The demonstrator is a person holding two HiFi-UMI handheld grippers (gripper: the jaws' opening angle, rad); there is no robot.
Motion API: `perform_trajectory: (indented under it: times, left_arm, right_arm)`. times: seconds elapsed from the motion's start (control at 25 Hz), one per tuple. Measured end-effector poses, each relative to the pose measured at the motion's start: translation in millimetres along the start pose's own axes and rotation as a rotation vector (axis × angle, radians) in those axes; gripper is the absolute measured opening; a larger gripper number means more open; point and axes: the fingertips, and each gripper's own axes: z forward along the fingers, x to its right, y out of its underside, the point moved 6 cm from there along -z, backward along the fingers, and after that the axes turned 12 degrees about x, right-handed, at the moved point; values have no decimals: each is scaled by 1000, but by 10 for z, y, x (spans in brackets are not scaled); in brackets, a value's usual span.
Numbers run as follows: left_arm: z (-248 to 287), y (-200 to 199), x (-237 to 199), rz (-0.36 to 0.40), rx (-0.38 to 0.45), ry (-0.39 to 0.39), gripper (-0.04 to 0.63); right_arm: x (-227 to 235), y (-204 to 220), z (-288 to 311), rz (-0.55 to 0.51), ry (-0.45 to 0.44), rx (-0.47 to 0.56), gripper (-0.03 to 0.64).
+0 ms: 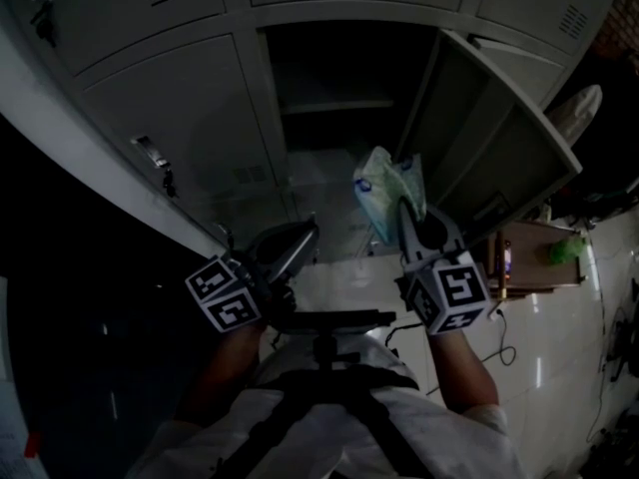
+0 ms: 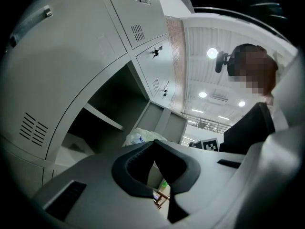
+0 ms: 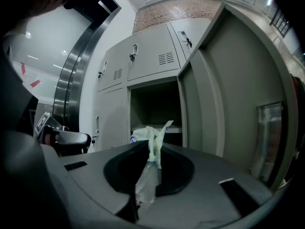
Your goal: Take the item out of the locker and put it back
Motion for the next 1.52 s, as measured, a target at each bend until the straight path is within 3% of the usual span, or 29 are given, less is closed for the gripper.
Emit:
perform_trajectory:
  times: [0.96, 1.28, 1.52]
  left_arm:
    - [-186, 300, 70, -87, -55, -16, -3]
    - [-207, 324, 90, -52, -84, -12, -5]
    - [-217, 317, 85, -83, -46, -18, -3]
  right_arm:
    - [-90, 333, -248, 63, -8, -56, 12]
    - [-111, 329, -253, 67, -5, -66, 12]
    - [-112, 336, -253, 66, -5, -70, 12]
